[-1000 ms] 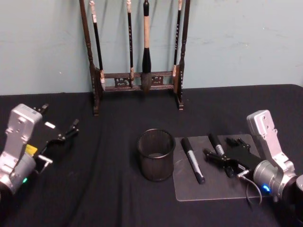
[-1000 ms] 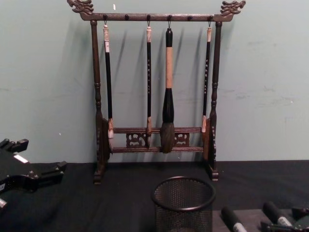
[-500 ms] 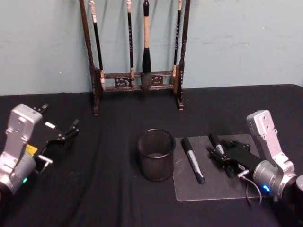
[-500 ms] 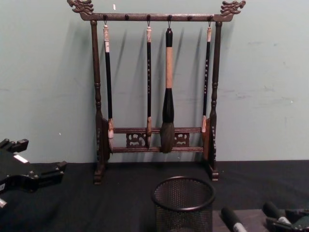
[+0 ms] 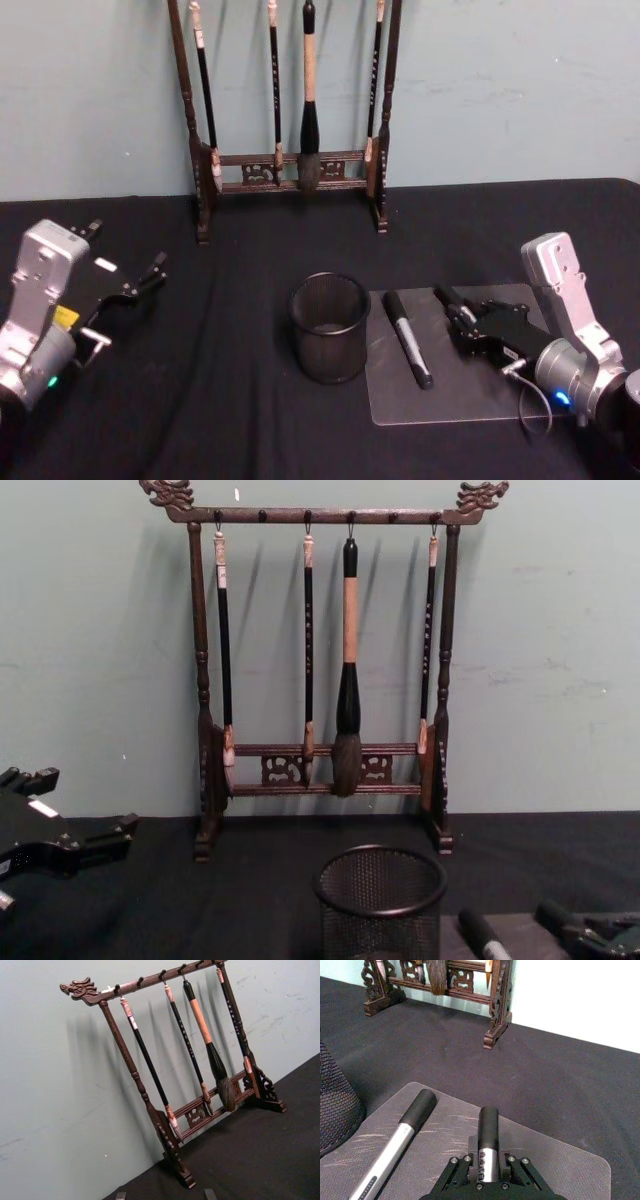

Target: Pick up the water-based marker from the table and place it into the pen holder.

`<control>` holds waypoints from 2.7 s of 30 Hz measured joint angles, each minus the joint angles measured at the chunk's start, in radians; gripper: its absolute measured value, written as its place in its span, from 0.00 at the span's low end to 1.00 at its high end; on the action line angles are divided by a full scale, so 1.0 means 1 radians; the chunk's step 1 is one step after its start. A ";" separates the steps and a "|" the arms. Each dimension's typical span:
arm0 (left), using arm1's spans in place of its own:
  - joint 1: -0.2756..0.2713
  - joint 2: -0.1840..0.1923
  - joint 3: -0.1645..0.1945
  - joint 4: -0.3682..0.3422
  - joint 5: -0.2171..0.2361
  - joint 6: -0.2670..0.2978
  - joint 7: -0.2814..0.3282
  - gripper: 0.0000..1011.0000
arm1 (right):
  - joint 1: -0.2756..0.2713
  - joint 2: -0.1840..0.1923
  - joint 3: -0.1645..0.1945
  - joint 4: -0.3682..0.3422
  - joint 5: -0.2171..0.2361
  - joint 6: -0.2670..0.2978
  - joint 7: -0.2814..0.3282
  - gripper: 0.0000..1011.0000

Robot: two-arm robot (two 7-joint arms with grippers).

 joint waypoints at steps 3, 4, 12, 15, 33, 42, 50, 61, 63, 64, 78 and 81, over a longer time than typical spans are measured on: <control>0.000 0.000 0.000 0.000 0.000 0.000 0.000 1.00 | 0.000 0.000 0.000 0.000 0.000 0.000 0.000 0.24; 0.000 0.000 0.000 0.000 0.000 0.000 0.000 1.00 | 0.000 0.000 0.000 0.000 0.000 0.000 0.000 0.23; 0.000 0.000 0.000 0.000 0.000 0.000 0.000 1.00 | -0.005 -0.004 0.013 0.000 0.000 -0.012 0.010 0.23; 0.000 0.000 0.000 0.000 0.000 0.000 0.000 1.00 | -0.011 -0.008 0.023 -0.002 0.001 -0.031 0.020 0.23; 0.000 0.000 0.000 0.000 0.000 0.000 0.000 1.00 | -0.070 -0.031 0.099 -0.029 0.022 -0.276 0.129 0.23; 0.000 0.000 0.000 0.000 0.000 0.000 0.000 1.00 | -0.074 -0.041 0.106 -0.052 0.006 -0.317 0.146 0.23; 0.000 0.000 0.000 0.000 0.000 0.000 0.000 1.00 | -0.049 -0.052 0.093 -0.061 -0.024 -0.327 0.151 0.24; 0.000 0.000 0.000 0.000 0.000 0.000 0.000 1.00 | 0.010 -0.070 0.064 -0.065 -0.038 -0.338 0.184 0.23; 0.000 0.000 0.000 0.000 0.000 0.000 0.000 1.00 | 0.020 -0.076 0.057 -0.062 -0.039 -0.338 0.190 0.23; 0.000 0.000 0.000 0.000 0.000 0.000 0.000 1.00 | 0.029 -0.081 0.049 -0.058 -0.039 -0.338 0.196 0.23; 0.000 0.000 0.000 0.000 0.000 0.000 0.000 1.00 | 0.117 -0.139 -0.022 0.027 -0.037 -0.347 0.239 0.23; 0.000 0.000 0.000 0.000 0.000 0.000 0.000 1.00 | 0.132 -0.149 -0.035 0.046 -0.034 -0.354 0.250 0.23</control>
